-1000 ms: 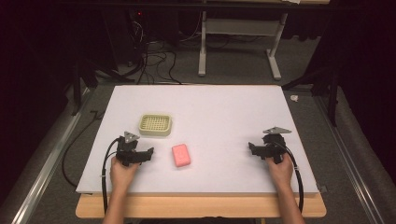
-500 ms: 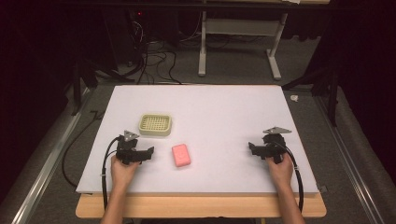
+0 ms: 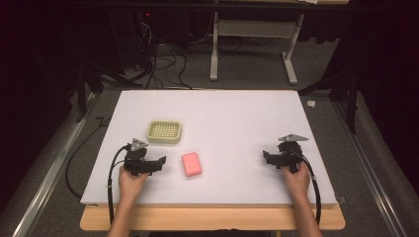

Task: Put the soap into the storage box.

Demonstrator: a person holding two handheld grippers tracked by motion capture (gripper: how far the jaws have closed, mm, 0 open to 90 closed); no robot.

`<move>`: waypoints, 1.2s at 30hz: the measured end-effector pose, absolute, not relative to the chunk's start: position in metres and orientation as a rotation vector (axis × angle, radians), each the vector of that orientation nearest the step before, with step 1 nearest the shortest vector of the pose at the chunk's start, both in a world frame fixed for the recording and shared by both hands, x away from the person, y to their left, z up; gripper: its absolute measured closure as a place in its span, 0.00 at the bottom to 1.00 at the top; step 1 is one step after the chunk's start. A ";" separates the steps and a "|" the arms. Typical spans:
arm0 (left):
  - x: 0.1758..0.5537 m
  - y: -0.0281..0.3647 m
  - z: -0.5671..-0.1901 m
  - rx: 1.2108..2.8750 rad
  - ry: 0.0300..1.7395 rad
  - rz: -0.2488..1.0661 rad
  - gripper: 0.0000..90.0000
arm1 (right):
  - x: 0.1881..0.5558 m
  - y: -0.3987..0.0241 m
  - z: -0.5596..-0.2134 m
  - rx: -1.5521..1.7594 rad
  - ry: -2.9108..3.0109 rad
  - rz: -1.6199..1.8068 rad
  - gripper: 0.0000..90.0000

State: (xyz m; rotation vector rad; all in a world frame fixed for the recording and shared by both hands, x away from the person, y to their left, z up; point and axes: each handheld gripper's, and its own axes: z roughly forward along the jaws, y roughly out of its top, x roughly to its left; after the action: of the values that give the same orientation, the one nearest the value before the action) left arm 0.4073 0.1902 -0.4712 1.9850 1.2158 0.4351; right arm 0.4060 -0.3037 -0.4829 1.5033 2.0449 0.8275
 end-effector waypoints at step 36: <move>0.378 0.128 -0.453 2.084 0.902 0.361 0.09 | 0.406 -0.304 -0.483 1.502 2.045 0.827 0.17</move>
State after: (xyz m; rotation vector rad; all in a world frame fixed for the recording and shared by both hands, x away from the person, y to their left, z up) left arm 0.3781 0.1285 -0.4525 2.0840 0.9019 0.3608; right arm 0.4062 -0.3038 -0.4829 1.5022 2.0450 0.8269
